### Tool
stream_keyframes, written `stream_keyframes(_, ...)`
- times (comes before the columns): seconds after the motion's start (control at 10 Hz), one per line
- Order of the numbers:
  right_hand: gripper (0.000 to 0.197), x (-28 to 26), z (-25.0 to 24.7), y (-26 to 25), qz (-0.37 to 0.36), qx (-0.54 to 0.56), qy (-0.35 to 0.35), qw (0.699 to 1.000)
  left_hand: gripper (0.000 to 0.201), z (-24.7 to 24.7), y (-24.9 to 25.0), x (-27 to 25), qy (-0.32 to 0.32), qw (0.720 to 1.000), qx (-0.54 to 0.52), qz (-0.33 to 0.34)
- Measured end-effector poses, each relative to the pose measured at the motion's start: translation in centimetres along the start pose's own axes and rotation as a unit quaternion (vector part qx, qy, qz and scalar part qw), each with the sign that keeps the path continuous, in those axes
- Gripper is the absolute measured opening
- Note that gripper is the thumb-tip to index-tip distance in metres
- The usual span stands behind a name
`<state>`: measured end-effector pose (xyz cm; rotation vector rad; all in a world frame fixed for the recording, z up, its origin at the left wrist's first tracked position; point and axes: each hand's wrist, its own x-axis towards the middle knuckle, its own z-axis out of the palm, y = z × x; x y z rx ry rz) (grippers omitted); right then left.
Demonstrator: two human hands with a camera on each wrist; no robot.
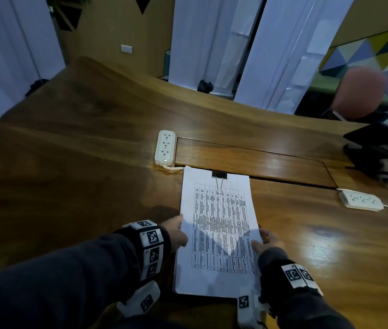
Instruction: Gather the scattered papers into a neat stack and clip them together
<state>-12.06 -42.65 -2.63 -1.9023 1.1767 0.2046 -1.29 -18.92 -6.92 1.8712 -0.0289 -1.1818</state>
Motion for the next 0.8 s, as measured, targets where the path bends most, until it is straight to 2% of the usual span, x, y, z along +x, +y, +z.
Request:
stream_keyframes(0.3,0.035,-1.8,0.2,-1.0,0.007,-0.096,0.034,0.995,0.096,-0.1,1.3,-3.1,0.011,0.999,0.043,0.005)
stream_keyframes(0.5,0.028,-2.7,0.1,-1.5,-0.001,-0.080,0.027,0.996,0.082,0.5,1.9,-3.9,0.029,0.996,0.083,0.002)
stream_keyframes(0.6,0.026,-3.0,-0.1,-1.4,-0.007,-0.081,0.017,0.997,0.088,0.6,1.3,-3.6,0.032,0.997,0.067,0.013)
stream_keyframes(0.7,0.029,-3.4,-0.4,-1.5,-0.001,-0.066,-0.002,0.998,0.090,0.2,2.0,-5.0,0.048,0.998,0.044,0.016)
stream_keyframes(0.8,0.038,-3.5,-1.1,-1.7,-0.009,-0.057,0.006,0.998,0.085,-1.0,3.0,-7.6,0.119,0.991,0.054,0.032)
